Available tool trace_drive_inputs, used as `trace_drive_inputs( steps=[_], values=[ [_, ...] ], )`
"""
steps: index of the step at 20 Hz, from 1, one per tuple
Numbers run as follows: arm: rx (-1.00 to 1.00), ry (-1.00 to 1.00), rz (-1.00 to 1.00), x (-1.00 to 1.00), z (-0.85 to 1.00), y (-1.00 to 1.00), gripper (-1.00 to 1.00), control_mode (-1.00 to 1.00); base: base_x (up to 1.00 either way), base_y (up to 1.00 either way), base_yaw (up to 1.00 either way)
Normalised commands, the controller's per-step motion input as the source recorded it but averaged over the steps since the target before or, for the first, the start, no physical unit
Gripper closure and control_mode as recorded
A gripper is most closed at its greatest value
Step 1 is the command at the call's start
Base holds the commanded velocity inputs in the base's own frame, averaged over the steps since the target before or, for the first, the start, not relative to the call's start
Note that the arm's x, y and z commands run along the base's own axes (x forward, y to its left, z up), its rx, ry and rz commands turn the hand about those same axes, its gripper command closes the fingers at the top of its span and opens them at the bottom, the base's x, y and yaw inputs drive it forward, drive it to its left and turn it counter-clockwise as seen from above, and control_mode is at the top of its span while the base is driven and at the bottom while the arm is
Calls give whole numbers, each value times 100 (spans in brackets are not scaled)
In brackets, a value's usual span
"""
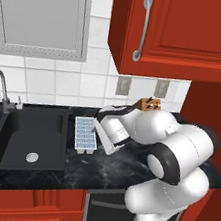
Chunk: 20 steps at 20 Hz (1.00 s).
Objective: The ice cube tray has been filled with water. Take the tray and place it in the freezer to make ice. Close the freezer door after placing the tray.
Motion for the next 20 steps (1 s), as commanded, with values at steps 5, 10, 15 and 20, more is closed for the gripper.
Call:
trace_drive_inputs(
  steps=[5,10,15,20],
  values=[
    [-1,0,0,0,-11,12,-100,-100,0,0,0],
    [-3,0,0,0,-27,7,-100,-100,0,0,0],
    [-4,0,0,0,-37,0,-100,-100,0,0,0],
    [-3,0,0,0,-28,0,-100,-100,0,0,0]
  ],
)
